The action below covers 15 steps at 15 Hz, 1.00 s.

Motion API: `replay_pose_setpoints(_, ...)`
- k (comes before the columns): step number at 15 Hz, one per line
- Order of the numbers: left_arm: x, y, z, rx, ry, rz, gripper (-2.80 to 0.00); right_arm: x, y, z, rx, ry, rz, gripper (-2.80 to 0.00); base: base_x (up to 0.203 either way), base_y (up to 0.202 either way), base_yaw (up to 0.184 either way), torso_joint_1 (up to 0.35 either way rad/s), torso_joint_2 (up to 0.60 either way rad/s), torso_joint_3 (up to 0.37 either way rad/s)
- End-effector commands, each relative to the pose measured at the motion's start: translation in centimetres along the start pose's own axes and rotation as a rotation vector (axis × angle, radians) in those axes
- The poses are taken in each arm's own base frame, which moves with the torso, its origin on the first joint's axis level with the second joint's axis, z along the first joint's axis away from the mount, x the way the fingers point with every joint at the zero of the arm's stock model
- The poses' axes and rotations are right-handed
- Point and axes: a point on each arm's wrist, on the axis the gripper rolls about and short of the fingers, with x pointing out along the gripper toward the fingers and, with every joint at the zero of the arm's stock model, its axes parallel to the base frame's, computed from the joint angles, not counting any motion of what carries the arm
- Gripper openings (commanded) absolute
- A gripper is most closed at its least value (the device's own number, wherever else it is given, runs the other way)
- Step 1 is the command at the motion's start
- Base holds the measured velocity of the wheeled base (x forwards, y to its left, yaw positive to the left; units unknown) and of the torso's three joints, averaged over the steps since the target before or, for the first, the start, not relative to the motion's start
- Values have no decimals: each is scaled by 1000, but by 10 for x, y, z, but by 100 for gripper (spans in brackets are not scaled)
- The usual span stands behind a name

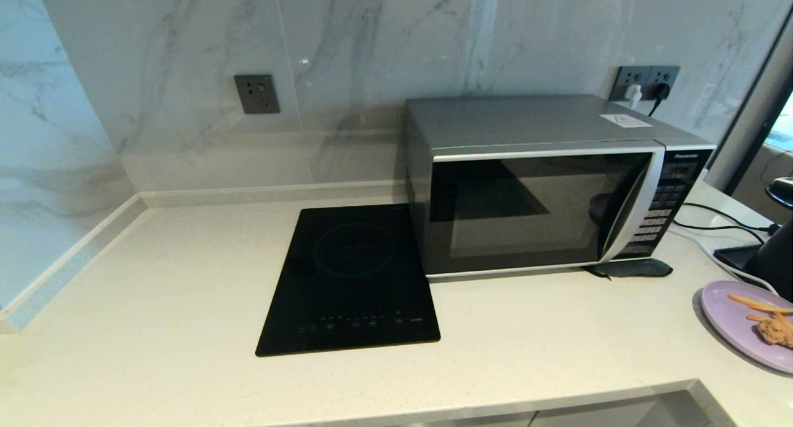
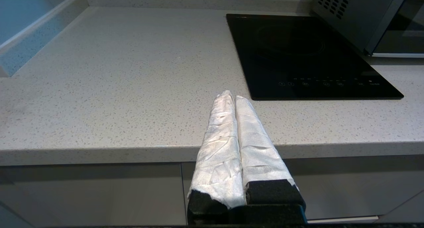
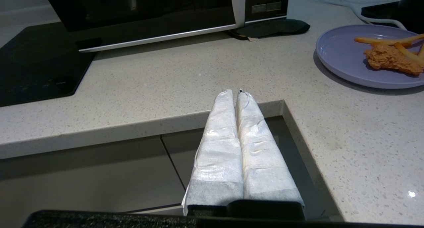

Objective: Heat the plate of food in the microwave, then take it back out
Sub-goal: Open the microwave oven

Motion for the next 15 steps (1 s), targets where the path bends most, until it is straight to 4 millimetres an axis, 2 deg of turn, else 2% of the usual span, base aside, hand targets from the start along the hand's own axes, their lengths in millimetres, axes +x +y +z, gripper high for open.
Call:
replay_pose_setpoints(1,0,0,0,-1,1,1,-280,0,0,0,2,2,-2,-280,0,0,0,0,0,0)
replay_pose_setpoints(6,0,0,0,-1,1,1,-280,-2,1,5,-22,-17,11,-280,0,0,0,0,0,0)
replay_pose_setpoints(9,0,0,0,-1,1,1,-280,-15,7,45,9,-103,27,-280,0,0,0,0,0,0)
replay_pose_setpoints(12,0,0,0,-1,1,1,-280,-29,14,95,18,-160,35,-280,0,0,0,0,0,0)
replay_pose_setpoints(15,0,0,0,-1,1,1,-280,-18,21,142,13,-123,-41,-280,0,0,0,0,0,0)
